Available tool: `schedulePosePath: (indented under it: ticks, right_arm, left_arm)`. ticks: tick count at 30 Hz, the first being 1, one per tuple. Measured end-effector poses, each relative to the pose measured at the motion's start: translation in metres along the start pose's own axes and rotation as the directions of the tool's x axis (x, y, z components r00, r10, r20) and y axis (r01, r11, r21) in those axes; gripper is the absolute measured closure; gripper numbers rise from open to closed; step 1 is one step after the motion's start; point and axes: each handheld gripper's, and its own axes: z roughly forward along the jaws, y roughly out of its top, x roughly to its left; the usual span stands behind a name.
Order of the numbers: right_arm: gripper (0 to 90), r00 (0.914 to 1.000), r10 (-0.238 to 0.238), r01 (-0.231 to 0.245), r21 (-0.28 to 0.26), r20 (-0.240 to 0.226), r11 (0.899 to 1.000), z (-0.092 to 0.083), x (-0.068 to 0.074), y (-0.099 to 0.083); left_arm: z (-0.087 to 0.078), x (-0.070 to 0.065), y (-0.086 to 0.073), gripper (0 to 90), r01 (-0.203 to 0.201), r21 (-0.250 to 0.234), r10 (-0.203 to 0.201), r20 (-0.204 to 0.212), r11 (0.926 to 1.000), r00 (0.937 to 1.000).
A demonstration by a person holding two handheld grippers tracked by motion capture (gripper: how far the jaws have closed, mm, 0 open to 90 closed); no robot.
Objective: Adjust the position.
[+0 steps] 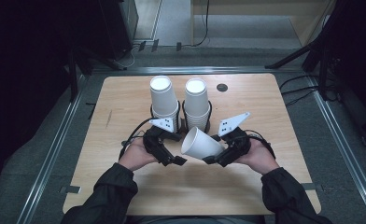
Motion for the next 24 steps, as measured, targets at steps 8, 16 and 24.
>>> schedulePosePath:
  ticks: [8, 16, 24]
  right_arm:
    - [22.2, 0.9998, -0.017, 0.017, -0.038, -0.007, 0.999, 0.005, 0.004, 0.006]
    - [22.3, 0.9993, -0.036, 0.036, -0.042, -0.008, 0.998, 0.011, 0.008, 0.009]
    - [22.6, 0.9988, -0.047, 0.046, -0.031, -0.015, 0.998, 0.016, 0.011, 0.011]
  left_arm:
    - [0.005, -0.004, 0.006, 0.4, 0.045, -0.07, -0.043, 0.031, 0.9965, 0.9986]
    - [0.008, -0.004, 0.009, 0.6, 0.089, -0.124, -0.082, 0.064, 0.9882, 0.9946]
    - [0.004, -0.005, 0.01, 12.7, 0.098, -0.144, -0.091, 0.054, 0.9847, 0.9944]
